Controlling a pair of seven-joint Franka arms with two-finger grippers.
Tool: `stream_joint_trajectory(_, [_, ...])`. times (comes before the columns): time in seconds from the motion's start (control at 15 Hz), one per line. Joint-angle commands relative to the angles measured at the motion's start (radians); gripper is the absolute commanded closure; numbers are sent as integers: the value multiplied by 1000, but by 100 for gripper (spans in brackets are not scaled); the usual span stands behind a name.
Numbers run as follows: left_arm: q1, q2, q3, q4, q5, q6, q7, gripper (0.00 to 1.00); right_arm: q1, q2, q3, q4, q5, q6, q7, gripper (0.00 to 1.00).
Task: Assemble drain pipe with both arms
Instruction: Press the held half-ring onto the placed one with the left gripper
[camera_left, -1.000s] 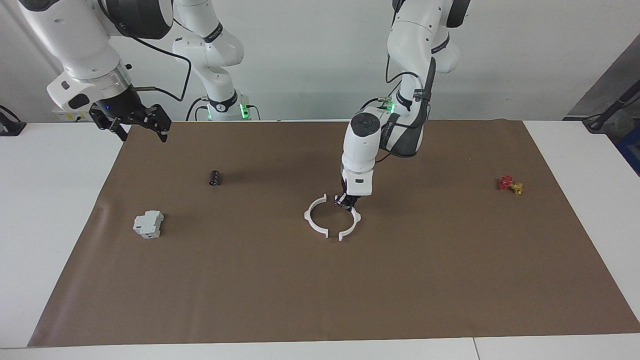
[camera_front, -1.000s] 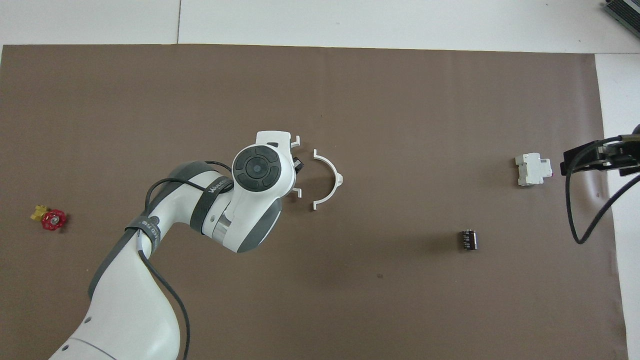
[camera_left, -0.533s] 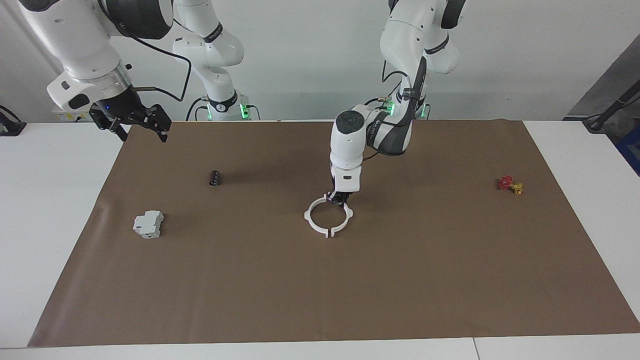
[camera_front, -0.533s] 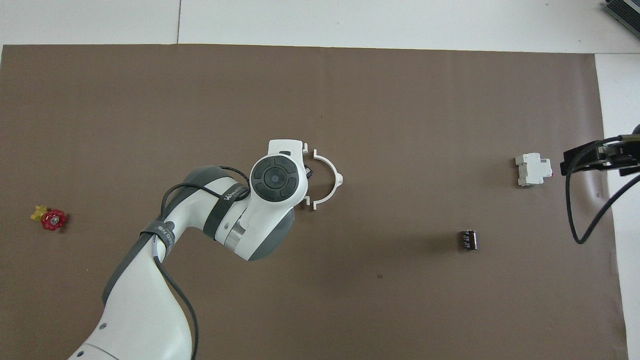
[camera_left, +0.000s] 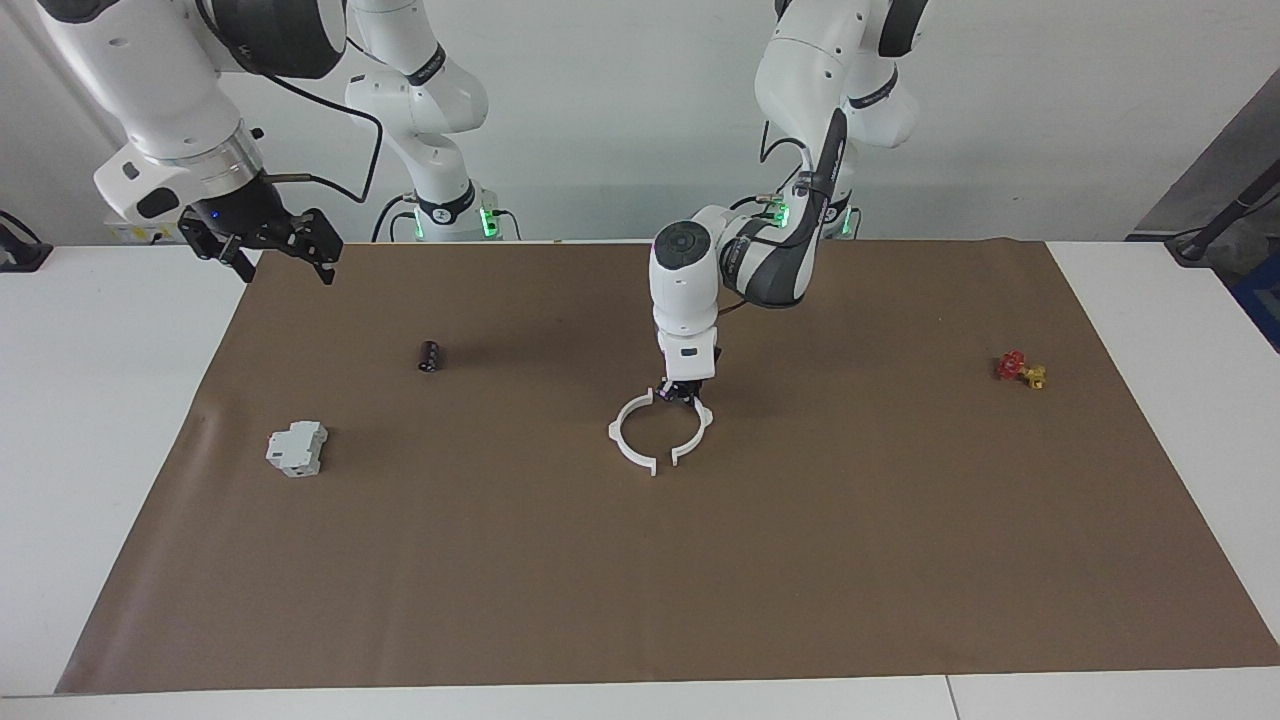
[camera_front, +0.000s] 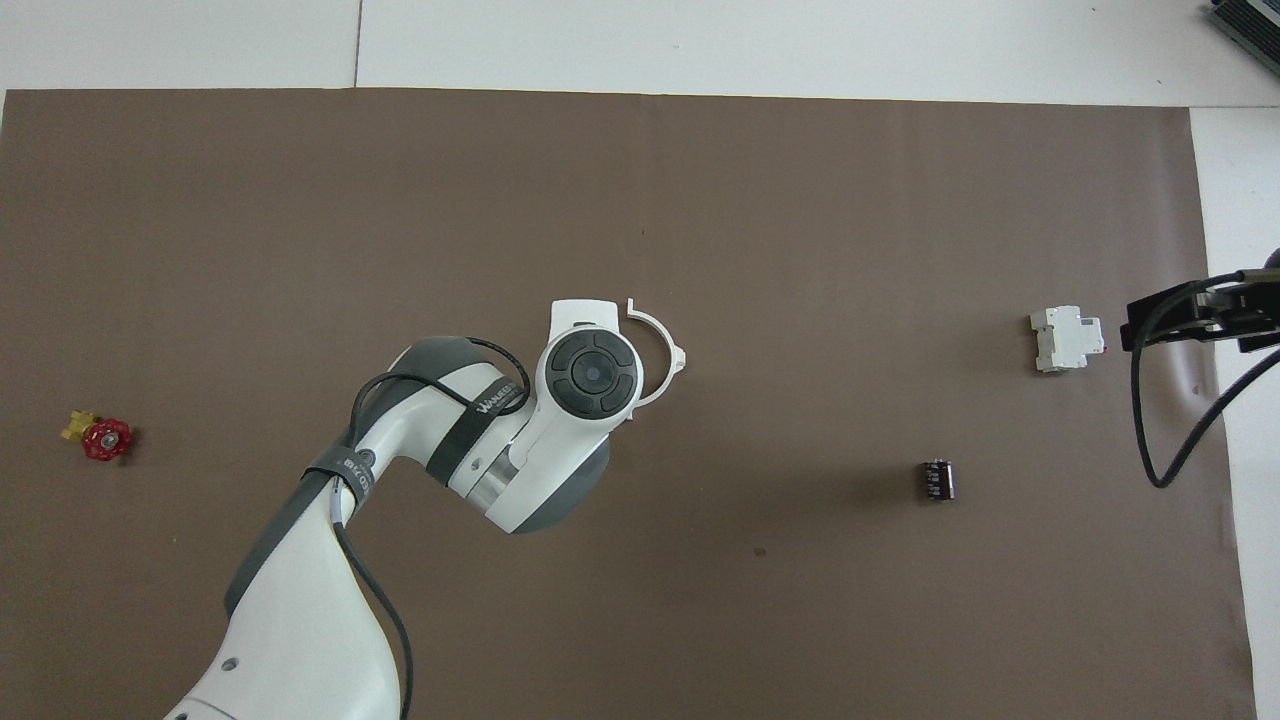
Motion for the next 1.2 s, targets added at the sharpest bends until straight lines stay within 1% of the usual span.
stream_joint_trajectory(0.0, [-17,-5,13,5,25,27,-96,100,-8,0,2,-4,20,13,1,0])
stream_joint_trajectory(0.53, [-14,3,13,-11,27,119,-100,100,-8,0,4,-4,20,13,1,0])
stream_joint_trajectory(0.93, [-15,6,12,-22,81,125,-95,100,-8,0,2,-4,20,13,1,0])
stream_joint_trajectory(1.13, [-14,9,12,-25,87,139,-91,100,-8,0,2,-4,20,13,1,0])
